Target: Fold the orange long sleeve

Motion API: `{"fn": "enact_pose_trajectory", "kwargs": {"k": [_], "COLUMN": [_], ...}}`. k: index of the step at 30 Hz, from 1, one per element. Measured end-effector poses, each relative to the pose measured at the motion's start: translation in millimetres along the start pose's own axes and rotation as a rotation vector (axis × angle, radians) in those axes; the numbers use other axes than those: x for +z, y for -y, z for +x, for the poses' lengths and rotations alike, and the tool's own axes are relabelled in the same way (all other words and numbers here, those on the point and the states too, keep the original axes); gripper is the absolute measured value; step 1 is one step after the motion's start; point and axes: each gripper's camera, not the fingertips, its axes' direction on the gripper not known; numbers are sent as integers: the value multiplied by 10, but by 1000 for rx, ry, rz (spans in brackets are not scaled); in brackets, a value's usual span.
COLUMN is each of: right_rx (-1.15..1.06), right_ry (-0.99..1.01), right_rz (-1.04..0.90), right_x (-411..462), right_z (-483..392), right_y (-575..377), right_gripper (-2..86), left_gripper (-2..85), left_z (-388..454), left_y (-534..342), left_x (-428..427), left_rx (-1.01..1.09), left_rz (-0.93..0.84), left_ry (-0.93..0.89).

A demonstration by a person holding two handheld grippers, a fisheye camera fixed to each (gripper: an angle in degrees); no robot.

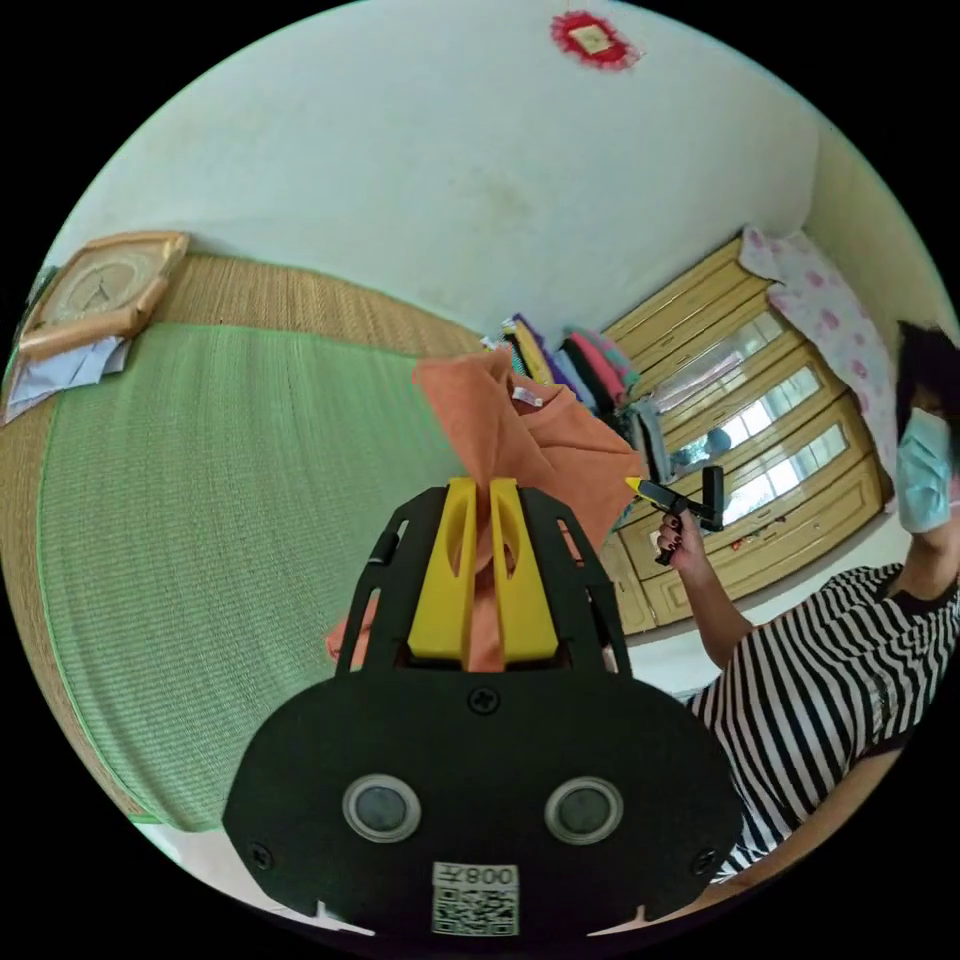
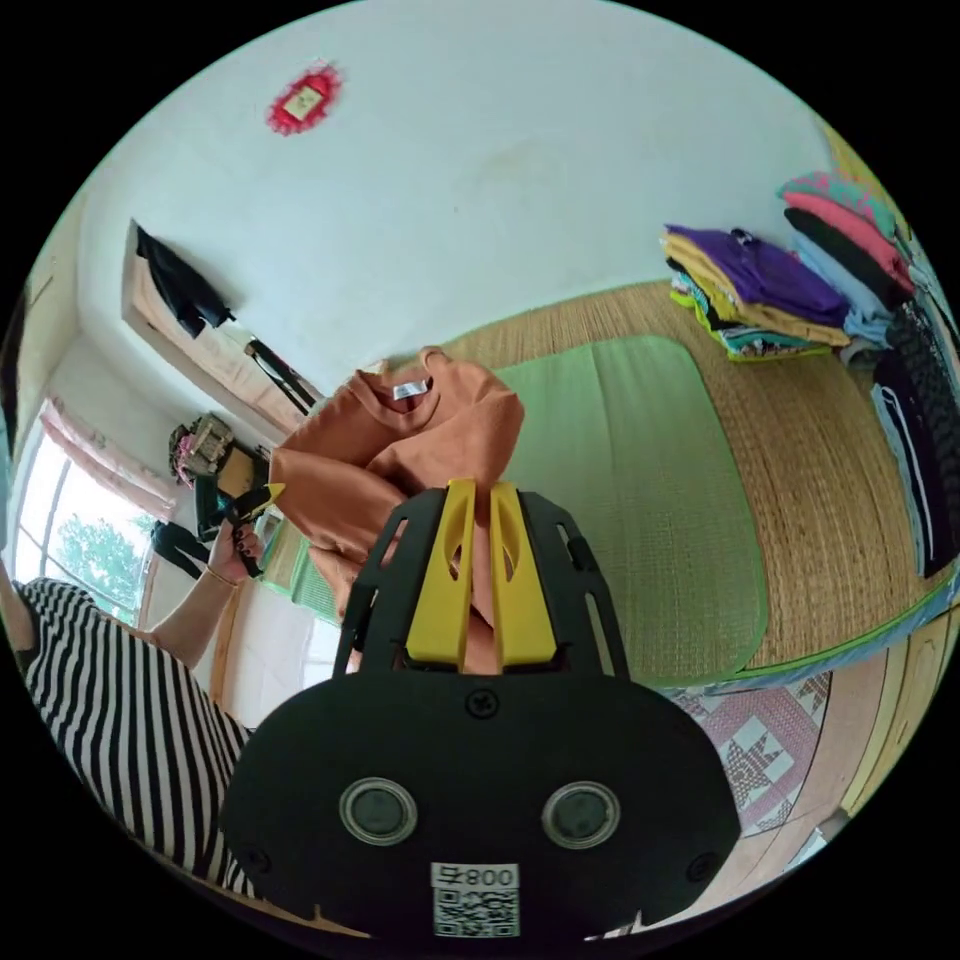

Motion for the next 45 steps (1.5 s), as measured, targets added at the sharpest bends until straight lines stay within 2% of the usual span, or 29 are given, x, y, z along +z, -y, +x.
{"fn": "enact_pose_trajectory", "kwargs": {"k": [5,10,13,17,20,24,25,27,29,34,37,40,43,45], "right_rx": [-93,-236,-316,-359,-308,-132,-55,6,6,-193,-347,-505,-599,-624], "right_ry": [27,46,30,-4,-24,-116,-193,-270,-262,-166,-150,-195,-206,-221], "right_rz": [215,446,520,517,433,167,91,-18,-89,-273,-361,-404,-437,-448], "right_x": [-1056,-1965,-2271,-2286,-1920,-759,-383,131,564,1856,2544,3120,3622,3888], "right_z": [-343,-770,-989,-1090,-962,-515,-364,-184,-107,-551,-1065,-1571,-1929,-2058], "right_y": [-261,-221,-28,538,1342,2529,2705,2781,2684,2154,2019,1958,1940,1937], "right_gripper": [10,8,8,12,22,34,28,23,25,65,93,112,114,113], "left_gripper": [22,21,22,24,28,45,50,55,57,80,94,106,108,105], "left_z": [234,606,732,641,302,-661,-1018,-1480,-1808,-2209,-2184,-2227,-2289,-2360], "left_y": [-361,-334,-220,84,565,1366,1469,1453,1277,637,556,619,710,759], "left_x": [-628,-1073,-1185,-1162,-897,-81,193,583,984,2313,2855,3158,3443,3648], "left_rx": [93,296,390,409,338,117,-13,-138,-228,-307,-319,-353,-376,-395], "left_rz": [166,310,370,424,416,310,281,247,200,-92,-159,-128,-143,-161], "left_ry": [-44,-74,-75,-59,0,81,113,92,94,-89,-137,-67,55,70]}}
